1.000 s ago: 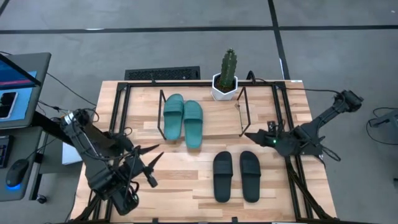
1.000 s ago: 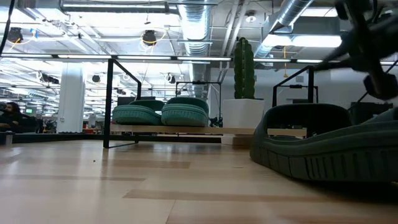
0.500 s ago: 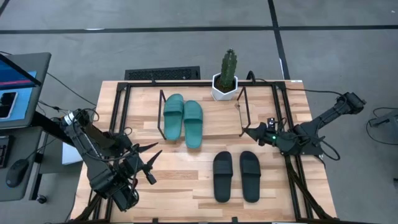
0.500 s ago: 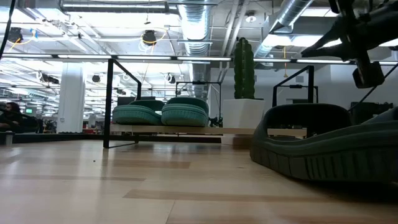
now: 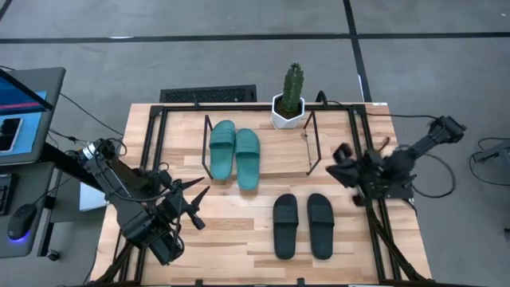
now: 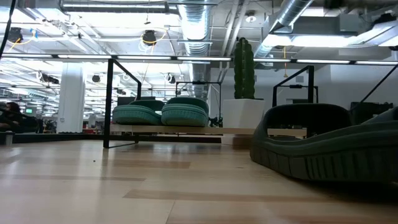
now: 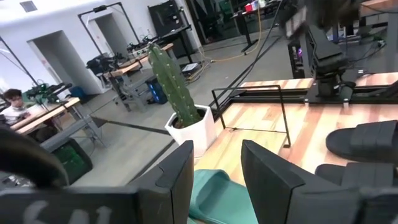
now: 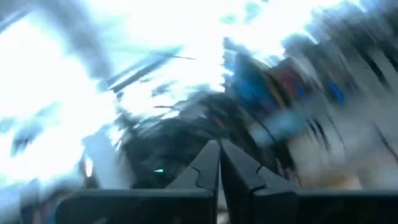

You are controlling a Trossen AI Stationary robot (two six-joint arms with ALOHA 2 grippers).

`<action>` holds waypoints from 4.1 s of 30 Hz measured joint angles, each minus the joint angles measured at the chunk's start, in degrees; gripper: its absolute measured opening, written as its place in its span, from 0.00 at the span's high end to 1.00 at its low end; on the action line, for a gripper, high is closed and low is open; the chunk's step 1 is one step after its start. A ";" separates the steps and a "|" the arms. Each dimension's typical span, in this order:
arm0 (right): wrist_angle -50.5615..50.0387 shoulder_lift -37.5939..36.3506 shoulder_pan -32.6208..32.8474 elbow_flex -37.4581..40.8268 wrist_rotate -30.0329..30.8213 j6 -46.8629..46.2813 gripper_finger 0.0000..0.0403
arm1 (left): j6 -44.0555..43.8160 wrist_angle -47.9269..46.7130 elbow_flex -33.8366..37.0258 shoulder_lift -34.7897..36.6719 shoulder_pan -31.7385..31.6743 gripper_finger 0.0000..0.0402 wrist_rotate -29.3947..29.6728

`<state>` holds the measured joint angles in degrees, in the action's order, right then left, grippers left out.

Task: Pick and place slides into the shelf
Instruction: Put the left black slipper on the shelf

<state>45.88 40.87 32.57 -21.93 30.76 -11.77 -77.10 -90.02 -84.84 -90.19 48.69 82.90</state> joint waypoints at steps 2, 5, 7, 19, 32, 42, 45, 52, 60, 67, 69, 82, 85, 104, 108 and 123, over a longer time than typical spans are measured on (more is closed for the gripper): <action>-3.23 -0.02 1.80 -4.69 -3.80 13.59 0.98 | 0.09 -0.02 0.00 0.00 -0.14 0.69 0.28; -24.44 0.14 4.44 -16.05 -1.13 21.84 0.98 | 0.24 0.02 0.00 0.61 -0.20 0.69 0.37; -43.82 2.45 5.23 -25.98 3.52 20.66 0.97 | 0.15 -0.02 -0.02 1.09 -0.20 0.69 0.23; -120.93 33.84 2.62 -72.16 -8.43 -3.21 0.99 | -0.47 0.00 -0.02 1.09 0.15 0.69 -1.89; -127.39 51.64 1.27 -74.02 -14.49 -6.76 1.00 | -0.42 0.04 -0.03 1.09 1.44 0.69 -4.23; -122.03 53.87 4.51 -73.61 -18.10 -15.93 1.00 | -1.32 8.45 -0.20 1.09 3.16 0.69 -2.68; -122.76 57.00 5.97 -73.47 -22.39 -21.67 0.97 | -1.38 9.47 -0.20 1.07 3.14 0.69 -2.70; -122.40 63.88 8.55 -73.43 -30.91 -25.73 0.70 | -0.07 9.97 -1.22 1.07 3.14 0.69 -4.29; -116.15 72.19 7.17 -77.55 -30.88 -31.07 0.36 | 1.04 9.97 -1.81 1.07 3.14 0.69 -7.37; -109.69 79.69 5.55 -84.50 -30.86 -31.77 0.29 | 1.13 9.99 -1.81 1.07 3.14 0.69 -11.25; -109.84 81.46 5.30 -86.21 -30.96 -31.48 0.29 | 1.14 9.97 -1.81 1.09 3.17 0.69 -12.05; -106.72 88.80 4.75 -88.29 -32.12 -30.82 0.29 | 3.98 9.99 -1.81 1.09 3.42 0.69 -14.66; -108.02 90.68 4.47 -88.00 -31.12 -29.93 0.29 | 4.67 9.97 -1.80 1.09 3.42 0.69 -15.16; -107.63 96.43 2.90 -87.09 -31.42 -34.00 0.42 | 5.37 10.01 -1.81 1.09 3.88 0.69 -16.16; -107.57 96.43 2.01 -87.04 -32.06 -37.50 0.73 | 5.37 9.99 -1.81 1.09 3.88 0.69 -16.16; -124.18 98.85 2.22 -101.18 -31.63 -39.30 0.99 | 5.37 9.99 -1.79 1.09 3.88 0.69 -16.14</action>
<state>-78.30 139.72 34.79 -123.11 -0.87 -51.06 -71.72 -80.03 -86.63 -89.10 52.58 66.77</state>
